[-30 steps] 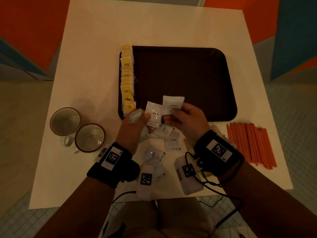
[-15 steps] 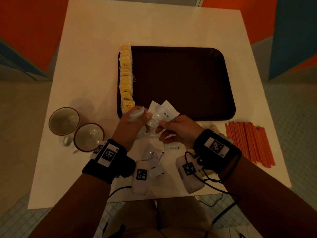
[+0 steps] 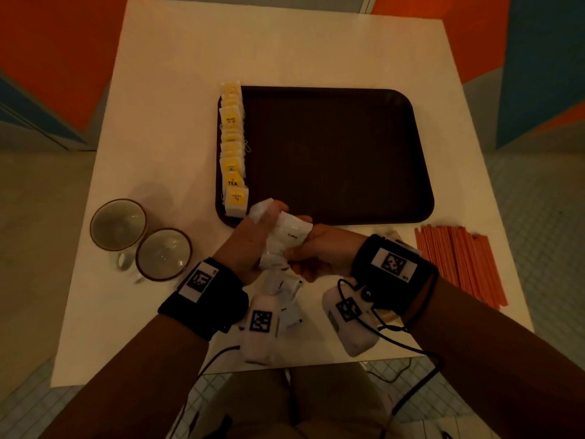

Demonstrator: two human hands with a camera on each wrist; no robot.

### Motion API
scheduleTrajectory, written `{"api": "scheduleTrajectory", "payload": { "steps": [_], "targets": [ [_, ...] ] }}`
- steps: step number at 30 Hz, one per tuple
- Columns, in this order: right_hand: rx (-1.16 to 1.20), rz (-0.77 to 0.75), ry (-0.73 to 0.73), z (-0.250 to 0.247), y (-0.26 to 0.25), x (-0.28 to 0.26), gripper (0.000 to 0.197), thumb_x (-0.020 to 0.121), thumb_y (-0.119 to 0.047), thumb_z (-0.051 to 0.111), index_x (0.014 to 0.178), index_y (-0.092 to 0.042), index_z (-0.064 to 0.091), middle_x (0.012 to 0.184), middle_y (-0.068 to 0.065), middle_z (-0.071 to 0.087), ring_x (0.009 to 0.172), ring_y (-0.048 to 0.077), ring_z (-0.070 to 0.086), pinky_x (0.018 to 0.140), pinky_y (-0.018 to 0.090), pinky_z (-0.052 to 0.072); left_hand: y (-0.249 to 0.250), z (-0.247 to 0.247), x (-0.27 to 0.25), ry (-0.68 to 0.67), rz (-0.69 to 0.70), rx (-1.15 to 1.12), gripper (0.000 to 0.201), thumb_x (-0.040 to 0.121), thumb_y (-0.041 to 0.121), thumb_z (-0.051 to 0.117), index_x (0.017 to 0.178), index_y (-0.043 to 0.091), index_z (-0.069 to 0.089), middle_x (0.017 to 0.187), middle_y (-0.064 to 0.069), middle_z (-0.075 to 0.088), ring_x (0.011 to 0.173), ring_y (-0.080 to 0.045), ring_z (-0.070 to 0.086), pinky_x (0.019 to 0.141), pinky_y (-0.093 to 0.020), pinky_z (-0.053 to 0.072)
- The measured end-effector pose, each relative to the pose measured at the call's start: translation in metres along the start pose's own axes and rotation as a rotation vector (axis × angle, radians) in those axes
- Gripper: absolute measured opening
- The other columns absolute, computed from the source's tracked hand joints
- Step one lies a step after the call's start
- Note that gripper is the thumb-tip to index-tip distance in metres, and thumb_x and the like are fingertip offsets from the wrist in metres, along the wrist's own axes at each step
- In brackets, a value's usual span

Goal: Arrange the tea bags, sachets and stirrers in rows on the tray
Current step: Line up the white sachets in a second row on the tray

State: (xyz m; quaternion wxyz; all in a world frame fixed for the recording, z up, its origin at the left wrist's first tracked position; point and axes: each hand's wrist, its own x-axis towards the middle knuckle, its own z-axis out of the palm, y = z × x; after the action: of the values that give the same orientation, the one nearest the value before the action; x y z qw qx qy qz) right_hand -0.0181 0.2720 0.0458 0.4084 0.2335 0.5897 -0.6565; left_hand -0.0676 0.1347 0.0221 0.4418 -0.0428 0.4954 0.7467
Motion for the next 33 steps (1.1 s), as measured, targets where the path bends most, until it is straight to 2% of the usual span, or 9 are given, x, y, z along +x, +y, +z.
{"api": "scheduleTrajectory", "payload": {
  "steps": [3,6,9,13,16,19,22,25,33],
  "targets": [
    [-0.031,0.013,-0.056,-0.003,-0.002,0.000,0.017,0.092,-0.003,0.047,0.083,-0.016,0.054,0.061,0.005,0.049,0.045,0.011,0.046,0.045,0.019,0.041,-0.001,0.003,-0.002,-0.020,0.079,0.174,0.045,0.069,0.038,0.071,0.104,0.020,0.050,0.082,0.002,0.069,0.073,-0.013,0.068,0.054,-0.028,0.055],
    [-0.079,0.039,-0.074,-0.003,-0.002,0.002,0.015,0.093,-0.005,0.046,0.084,-0.014,0.054,0.062,0.007,0.049,0.047,0.012,0.045,0.047,0.021,0.039,-0.004,0.006,-0.001,0.056,0.139,0.259,0.027,0.080,0.009,0.065,0.101,0.019,0.051,0.075,0.003,0.067,0.066,-0.009,0.065,0.051,-0.025,0.053],
    [-0.069,0.016,-0.023,-0.002,0.001,0.006,0.013,0.092,-0.011,0.052,0.082,-0.007,0.058,0.060,0.005,0.058,0.046,0.011,0.054,0.051,0.022,0.046,-0.006,0.007,0.000,0.108,0.176,0.169,0.019,0.087,0.001,0.053,0.095,0.018,0.053,0.072,0.002,0.069,0.069,-0.010,0.068,0.058,-0.027,0.057],
    [0.050,-0.212,0.223,0.005,0.006,0.008,0.005,0.083,-0.009,0.065,0.080,-0.007,0.062,0.062,0.003,0.066,0.052,0.009,0.064,0.057,0.020,0.055,-0.001,-0.001,0.004,0.204,0.167,-0.084,0.018,0.091,0.002,0.047,0.099,0.017,0.051,0.080,-0.006,0.064,0.066,-0.011,0.067,0.059,-0.027,0.057],
    [0.035,-0.399,0.371,0.011,0.010,0.004,0.022,0.075,-0.003,0.072,0.086,-0.005,0.053,0.072,0.006,0.064,0.060,0.013,0.064,0.062,0.025,0.055,0.002,-0.008,0.007,0.278,0.158,-0.126,0.016,0.092,0.005,0.049,0.104,0.016,0.051,0.083,-0.004,0.061,0.069,-0.013,0.065,0.058,-0.026,0.057],
    [-0.362,-0.687,0.542,0.015,0.012,0.004,0.028,0.069,-0.015,0.079,0.085,-0.009,0.056,0.090,0.002,0.055,0.067,0.006,0.052,0.064,0.016,0.047,0.000,-0.011,0.005,0.288,0.148,-0.132,0.016,0.092,0.006,0.048,0.103,0.016,0.052,0.086,-0.004,0.062,0.069,-0.011,0.067,0.057,-0.024,0.057],
    [-0.715,-0.922,0.563,0.012,0.015,0.012,0.034,0.066,-0.028,0.079,0.092,-0.011,0.065,0.105,0.006,0.057,0.092,0.010,0.049,0.083,0.021,0.041,-0.004,-0.009,0.004,0.241,0.125,-0.173,0.016,0.093,0.010,0.047,0.106,0.016,0.050,0.091,-0.007,0.061,0.078,-0.018,0.065,0.058,-0.026,0.057],
    [-0.909,-0.975,0.586,0.012,0.019,0.018,0.037,0.065,-0.038,0.074,0.092,-0.014,0.066,0.105,0.007,0.063,0.099,0.023,0.050,0.082,0.040,0.044,-0.004,-0.006,0.004,0.202,0.082,-0.274,0.014,0.096,0.014,0.040,0.103,0.017,0.051,0.091,-0.007,0.062,0.072,-0.017,0.068,0.055,-0.026,0.056],
    [-1.037,-1.009,0.592,0.008,0.025,0.019,0.021,0.078,-0.030,0.064,0.097,-0.021,0.061,0.113,-0.003,0.063,0.113,0.016,0.048,0.091,0.034,0.034,0.003,-0.003,-0.001,0.121,-0.034,-0.350,0.032,0.096,0.039,0.035,0.116,0.022,0.052,0.104,-0.006,0.063,0.076,-0.014,0.071,0.061,-0.025,0.058]
  ]
}}
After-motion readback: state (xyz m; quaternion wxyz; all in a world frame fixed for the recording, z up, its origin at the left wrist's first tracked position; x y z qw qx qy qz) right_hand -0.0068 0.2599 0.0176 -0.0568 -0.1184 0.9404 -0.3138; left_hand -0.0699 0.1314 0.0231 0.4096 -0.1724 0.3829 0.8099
